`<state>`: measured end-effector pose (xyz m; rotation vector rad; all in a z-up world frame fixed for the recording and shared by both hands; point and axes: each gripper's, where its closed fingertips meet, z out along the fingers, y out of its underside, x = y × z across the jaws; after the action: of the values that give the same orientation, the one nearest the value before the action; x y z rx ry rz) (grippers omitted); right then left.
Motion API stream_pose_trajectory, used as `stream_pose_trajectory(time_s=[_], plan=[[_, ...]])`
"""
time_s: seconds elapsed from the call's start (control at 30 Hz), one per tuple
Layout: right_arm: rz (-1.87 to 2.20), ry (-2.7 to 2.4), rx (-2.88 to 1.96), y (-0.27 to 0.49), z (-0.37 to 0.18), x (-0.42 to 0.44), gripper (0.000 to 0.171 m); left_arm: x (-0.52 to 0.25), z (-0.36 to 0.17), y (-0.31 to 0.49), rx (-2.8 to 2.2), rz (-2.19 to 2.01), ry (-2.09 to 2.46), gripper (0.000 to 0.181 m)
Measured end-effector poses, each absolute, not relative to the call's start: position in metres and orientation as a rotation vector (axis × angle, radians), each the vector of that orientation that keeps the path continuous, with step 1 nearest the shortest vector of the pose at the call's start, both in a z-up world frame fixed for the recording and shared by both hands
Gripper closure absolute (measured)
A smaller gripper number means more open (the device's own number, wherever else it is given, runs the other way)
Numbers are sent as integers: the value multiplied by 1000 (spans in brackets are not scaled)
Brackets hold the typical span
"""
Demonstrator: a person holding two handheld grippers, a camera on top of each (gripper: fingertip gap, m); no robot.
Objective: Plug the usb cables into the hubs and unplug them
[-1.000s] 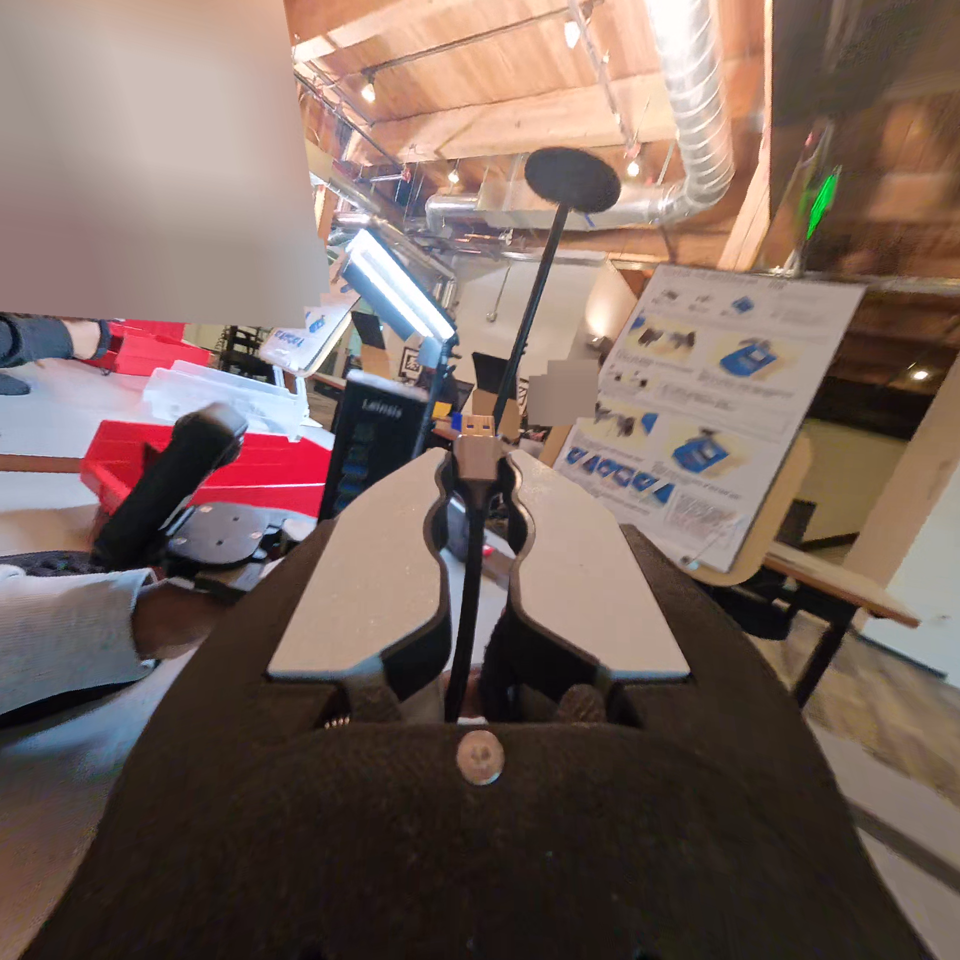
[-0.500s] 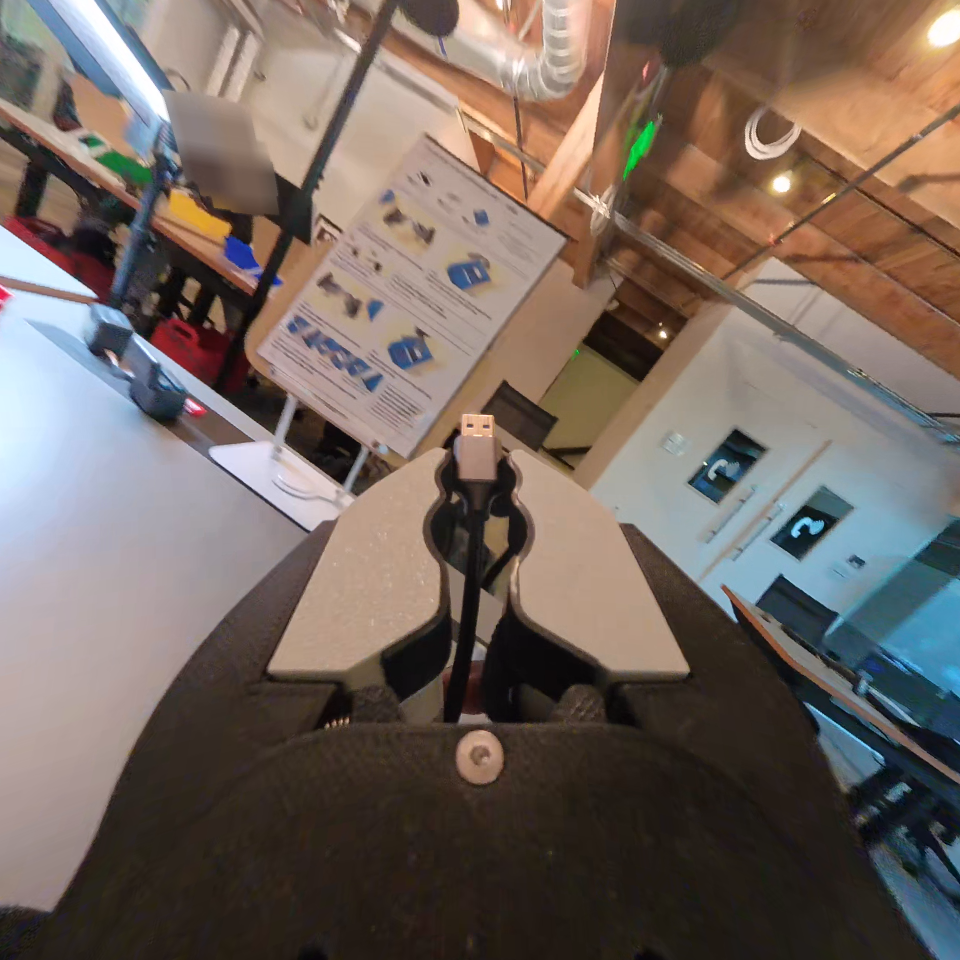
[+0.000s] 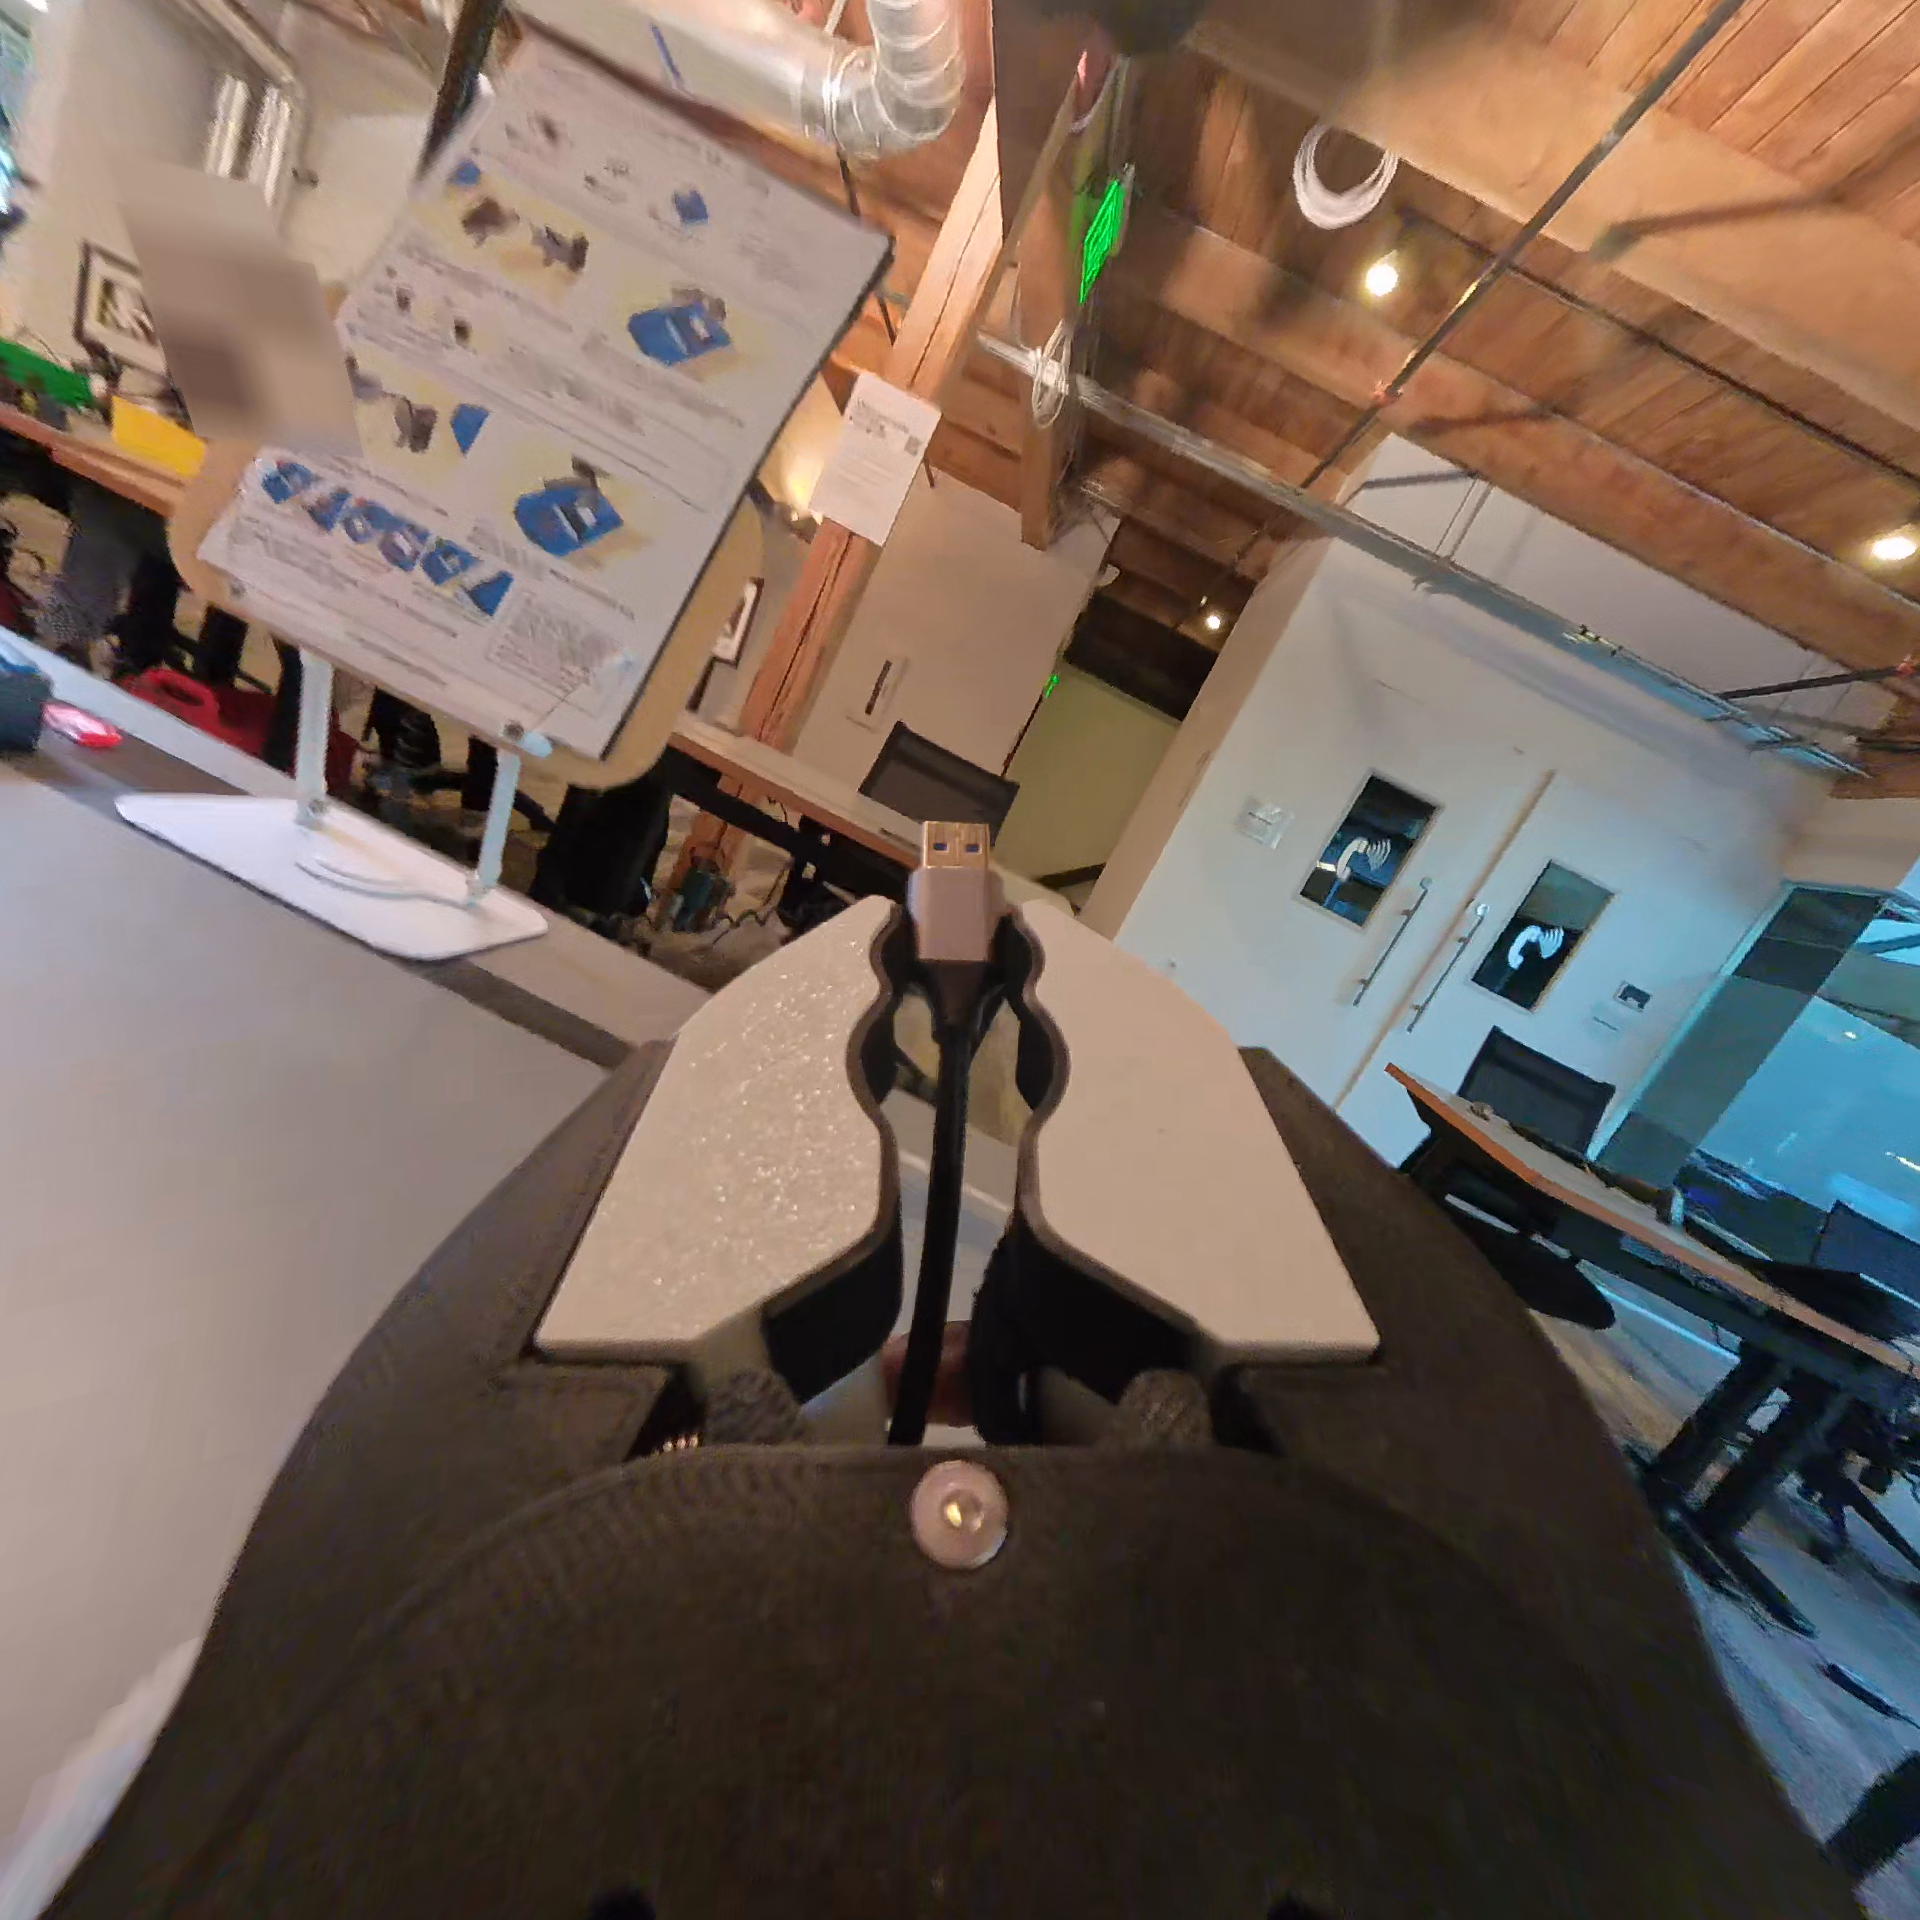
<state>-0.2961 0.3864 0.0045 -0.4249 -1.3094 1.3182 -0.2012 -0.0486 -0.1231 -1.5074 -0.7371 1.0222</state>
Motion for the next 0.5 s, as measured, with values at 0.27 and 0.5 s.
stream_pose_trajectory(time_s=[0.27,0.5], plan=[[1172,-1814,-599,384,-92,-317,153,-200,-121,-47,-1498,1022,-721,150],[1051,-2198,-660,386,-116,-301,153,-200,-120,-47,-1493,1029,-718,150]])
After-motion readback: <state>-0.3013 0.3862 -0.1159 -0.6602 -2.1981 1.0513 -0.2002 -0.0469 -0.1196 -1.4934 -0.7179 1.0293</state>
